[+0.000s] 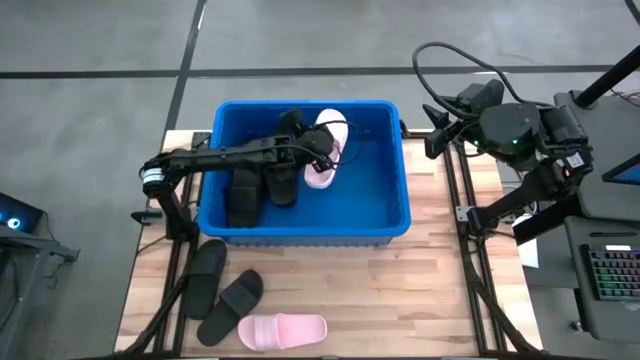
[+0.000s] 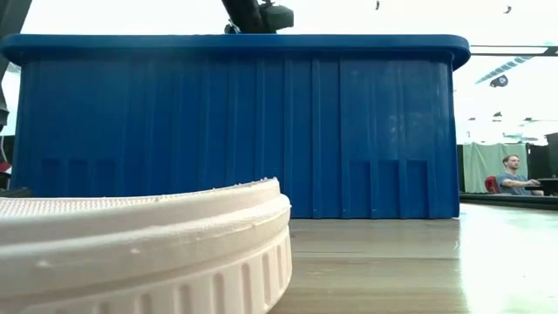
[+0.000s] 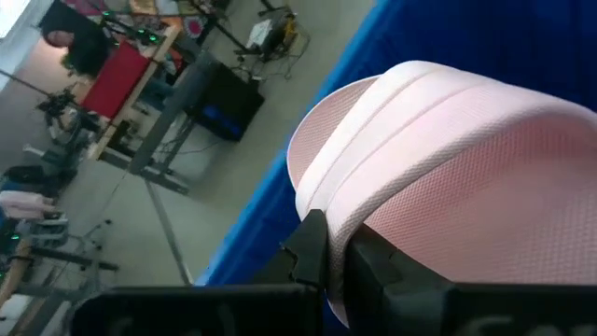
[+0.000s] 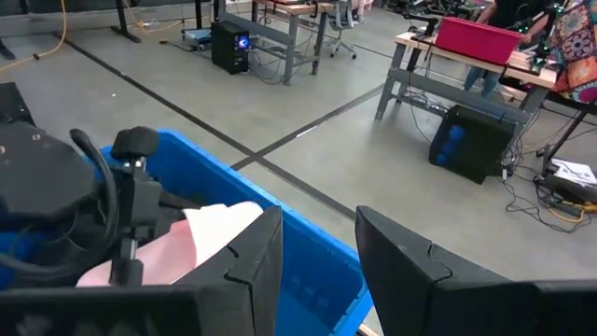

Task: Pick and place slides into bin
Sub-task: Put the top pink slide into the blue container

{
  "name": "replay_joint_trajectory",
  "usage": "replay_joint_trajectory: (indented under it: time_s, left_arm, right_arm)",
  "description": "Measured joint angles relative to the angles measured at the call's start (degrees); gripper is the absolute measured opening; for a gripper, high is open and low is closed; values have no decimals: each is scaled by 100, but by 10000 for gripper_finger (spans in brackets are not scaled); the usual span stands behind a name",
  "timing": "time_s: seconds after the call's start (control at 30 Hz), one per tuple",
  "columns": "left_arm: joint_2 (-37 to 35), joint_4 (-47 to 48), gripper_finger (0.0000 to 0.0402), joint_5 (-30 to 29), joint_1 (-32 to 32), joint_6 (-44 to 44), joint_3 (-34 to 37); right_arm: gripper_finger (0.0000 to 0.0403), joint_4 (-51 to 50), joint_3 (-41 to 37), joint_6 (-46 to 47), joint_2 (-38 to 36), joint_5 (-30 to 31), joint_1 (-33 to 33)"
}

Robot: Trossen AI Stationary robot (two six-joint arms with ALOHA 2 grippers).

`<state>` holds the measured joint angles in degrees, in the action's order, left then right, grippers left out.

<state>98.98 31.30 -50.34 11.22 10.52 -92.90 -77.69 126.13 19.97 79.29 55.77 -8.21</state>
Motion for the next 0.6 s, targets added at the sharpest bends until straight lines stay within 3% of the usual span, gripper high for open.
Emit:
replay_joint_trajectory:
  time_s: [0.3,0.6]
  left_arm:
    - [236,690,1,50,34,-1305,105]
    - [933,861,1,-77,96,-1287,107]
  right_arm:
    - [127,0,0,-1,0,2,0]
    - [127,0,0,-26,0,37,0]
